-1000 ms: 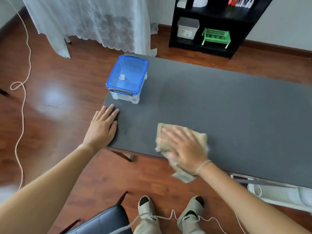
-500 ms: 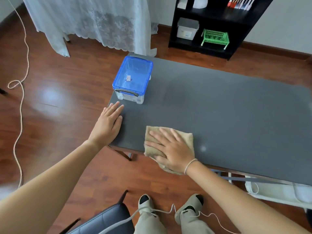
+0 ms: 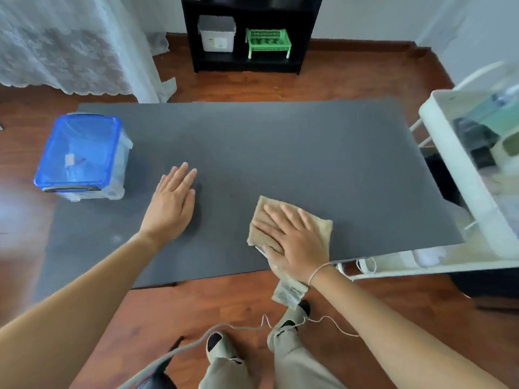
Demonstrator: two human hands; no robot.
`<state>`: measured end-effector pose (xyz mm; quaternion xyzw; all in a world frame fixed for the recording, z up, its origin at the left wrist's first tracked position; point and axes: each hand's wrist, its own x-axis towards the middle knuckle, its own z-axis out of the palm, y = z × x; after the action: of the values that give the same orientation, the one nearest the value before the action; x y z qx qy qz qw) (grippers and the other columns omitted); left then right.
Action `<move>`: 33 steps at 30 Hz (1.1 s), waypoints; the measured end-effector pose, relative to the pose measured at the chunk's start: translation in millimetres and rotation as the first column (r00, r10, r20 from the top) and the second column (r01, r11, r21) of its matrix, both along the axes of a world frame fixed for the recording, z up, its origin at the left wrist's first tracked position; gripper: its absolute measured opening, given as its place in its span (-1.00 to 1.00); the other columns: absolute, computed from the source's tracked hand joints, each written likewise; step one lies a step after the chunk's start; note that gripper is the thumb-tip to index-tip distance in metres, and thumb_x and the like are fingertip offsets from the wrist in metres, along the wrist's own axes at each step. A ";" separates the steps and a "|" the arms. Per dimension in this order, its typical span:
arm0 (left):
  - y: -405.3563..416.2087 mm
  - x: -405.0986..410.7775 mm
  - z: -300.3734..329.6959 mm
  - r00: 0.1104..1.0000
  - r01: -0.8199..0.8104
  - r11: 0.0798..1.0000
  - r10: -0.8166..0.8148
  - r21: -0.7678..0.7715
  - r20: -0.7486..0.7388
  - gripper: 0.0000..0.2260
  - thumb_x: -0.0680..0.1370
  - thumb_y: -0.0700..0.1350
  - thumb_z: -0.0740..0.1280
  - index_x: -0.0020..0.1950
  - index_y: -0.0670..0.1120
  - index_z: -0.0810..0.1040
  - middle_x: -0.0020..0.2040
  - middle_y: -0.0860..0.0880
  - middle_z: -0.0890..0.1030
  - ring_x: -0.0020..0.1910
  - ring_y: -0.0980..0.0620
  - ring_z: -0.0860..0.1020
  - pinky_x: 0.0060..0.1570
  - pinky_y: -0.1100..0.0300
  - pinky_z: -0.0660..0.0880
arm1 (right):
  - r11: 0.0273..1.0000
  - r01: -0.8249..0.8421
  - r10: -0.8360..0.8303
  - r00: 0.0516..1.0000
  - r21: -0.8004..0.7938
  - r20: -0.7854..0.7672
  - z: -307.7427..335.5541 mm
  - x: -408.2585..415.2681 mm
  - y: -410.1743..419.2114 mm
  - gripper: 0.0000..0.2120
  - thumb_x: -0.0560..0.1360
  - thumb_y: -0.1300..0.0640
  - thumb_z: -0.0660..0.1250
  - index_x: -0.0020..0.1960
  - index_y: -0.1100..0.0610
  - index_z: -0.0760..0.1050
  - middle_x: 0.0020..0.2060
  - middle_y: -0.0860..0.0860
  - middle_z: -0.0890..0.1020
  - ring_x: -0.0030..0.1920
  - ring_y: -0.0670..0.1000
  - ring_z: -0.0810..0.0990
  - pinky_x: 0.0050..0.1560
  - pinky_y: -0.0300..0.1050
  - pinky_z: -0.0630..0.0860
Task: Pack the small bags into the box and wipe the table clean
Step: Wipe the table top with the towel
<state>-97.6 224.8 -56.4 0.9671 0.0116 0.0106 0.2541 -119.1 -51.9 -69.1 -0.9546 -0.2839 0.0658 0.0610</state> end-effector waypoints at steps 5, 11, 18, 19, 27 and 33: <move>-41.4 43.7 -5.2 0.998 0.059 0.995 -0.057 0.083 -0.035 -0.59 0.60 -0.13 0.09 0.46 -0.11 0.22 0.52 -0.12 0.16 0.51 -0.12 0.05 0.47 0.06 -0.09 | 0.837 0.505 -0.519 0.855 -0.209 -0.016 2.2 59.9 -162.0 -0.40 0.46 -0.26 -0.22 0.48 -0.16 -0.08 0.53 -0.05 0.05 0.50 0.12 0.07 0.46 0.12 0.02; -46.1 73.7 -14.9 0.992 -0.029 0.970 0.058 0.242 -0.113 -0.55 0.60 -0.03 0.08 0.48 -0.07 0.15 0.53 -0.11 0.11 0.52 -0.10 0.01 0.48 -0.03 -0.10 | 0.780 0.624 -0.626 0.776 -0.052 -0.073 -1.2 184.5 -113.2 -0.48 0.53 -0.18 -0.11 0.47 -0.18 -0.06 0.54 -0.04 -0.03 0.51 0.15 -0.07 0.48 0.20 -0.12; -45.6 74.0 -17.0 0.980 -0.057 0.948 0.113 0.315 -0.163 -0.45 0.52 0.15 -0.11 0.49 0.03 0.12 0.54 -0.01 0.11 0.52 -0.02 0.02 0.48 0.07 -0.11 | 0.995 -0.092 0.091 0.995 -0.029 -0.029 -2.5 192.2 -115.0 -0.50 0.48 -0.19 -0.06 0.42 -0.27 0.10 0.49 -0.16 0.18 0.49 0.06 0.14 0.45 0.06 -0.09; -45.7 74.9 -17.1 0.979 -0.055 0.946 0.114 0.319 -0.167 -0.45 0.51 0.15 -0.11 0.49 0.03 0.12 0.54 -0.01 0.11 0.52 -0.02 0.03 0.48 0.06 -0.09 | 0.998 -0.011 0.011 1.000 -0.055 -0.016 -3.7 215.1 -125.8 -0.49 0.47 -0.20 -0.10 0.43 -0.26 0.08 0.50 -0.15 0.14 0.49 0.06 0.11 0.46 0.08 -0.06; -44.6 77.9 -15.2 0.971 -0.070 0.937 0.142 0.343 -0.190 -0.49 0.53 0.13 -0.08 0.49 0.10 0.09 0.52 0.06 0.12 0.51 0.01 0.07 0.46 0.15 -0.16 | 0.959 0.283 -0.282 0.958 0.005 -0.059 -5.2 307.8 -1.9 -0.52 0.54 -0.16 -0.05 0.45 -0.21 0.02 0.52 -0.05 0.07 0.51 0.17 -0.05 0.48 0.21 -0.13; -46.2 81.2 -9.5 0.969 -0.072 0.944 0.143 0.323 -0.202 -0.47 0.51 0.15 -0.11 0.49 0.10 0.07 0.51 0.13 0.02 0.51 0.05 0.01 0.47 0.14 -0.17 | 0.970 -0.237 0.239 0.970 0.061 -0.037 -7.6 234.1 16.5 -0.51 0.49 -0.19 -0.03 0.42 -0.24 0.13 0.50 -0.12 0.17 0.50 0.13 0.09 0.46 0.20 -0.07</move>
<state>-16.4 178.6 -65.9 0.9880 0.0911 -0.0823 0.0934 115.0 -35.4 -76.8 -0.9099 -0.3967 0.0857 0.0859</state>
